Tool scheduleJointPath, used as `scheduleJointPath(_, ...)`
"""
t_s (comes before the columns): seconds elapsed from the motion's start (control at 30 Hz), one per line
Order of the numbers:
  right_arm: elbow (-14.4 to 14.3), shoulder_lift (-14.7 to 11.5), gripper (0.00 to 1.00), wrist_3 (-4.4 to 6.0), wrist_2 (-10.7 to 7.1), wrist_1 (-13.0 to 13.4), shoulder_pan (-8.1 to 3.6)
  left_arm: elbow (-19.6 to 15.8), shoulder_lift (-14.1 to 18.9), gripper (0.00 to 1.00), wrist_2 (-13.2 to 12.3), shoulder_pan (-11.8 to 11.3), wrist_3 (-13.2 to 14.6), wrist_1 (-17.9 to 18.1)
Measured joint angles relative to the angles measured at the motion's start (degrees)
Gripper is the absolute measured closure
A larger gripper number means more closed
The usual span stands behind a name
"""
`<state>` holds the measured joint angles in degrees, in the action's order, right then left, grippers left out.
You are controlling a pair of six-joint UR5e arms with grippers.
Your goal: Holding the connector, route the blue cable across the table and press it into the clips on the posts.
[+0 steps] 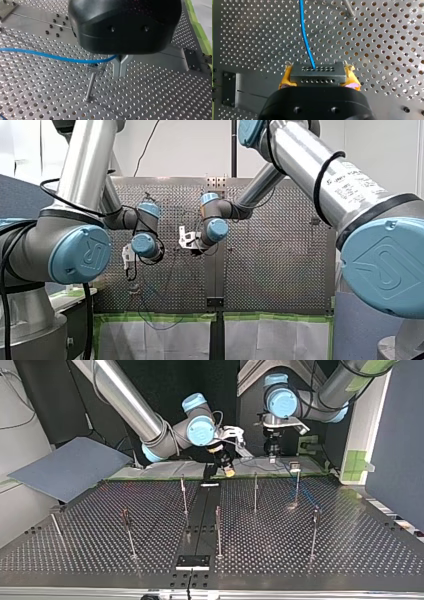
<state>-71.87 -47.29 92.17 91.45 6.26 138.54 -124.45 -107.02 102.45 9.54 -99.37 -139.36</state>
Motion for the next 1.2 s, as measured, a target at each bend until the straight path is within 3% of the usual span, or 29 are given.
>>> scheduleJointPath(0.37,-0.2,0.1,1.00,1.72,-0.86,4.3,-0.89,2.9,-0.9,1.00,-1.0,-1.0,-0.7,1.8)
scheduleJointPath(0.63,-0.2,0.2,1.00,3.79,-3.04,7.9,-2.06,4.2,-1.4,1.00,-1.6,-1.6,-0.7,1.2)
scheduleJointPath(0.83,-0.2,0.5,1.00,4.61,-4.39,8.3,-2.75,6.6,-3.9,1.00,-2.1,-2.2,-0.7,0.9)
scheduleJointPath(1.2,-0.1,2.9,1.00,4.87,-4.60,8.3,-3.92,8.8,-6.1,1.00,-4.1,-3.6,-0.6,1.1)
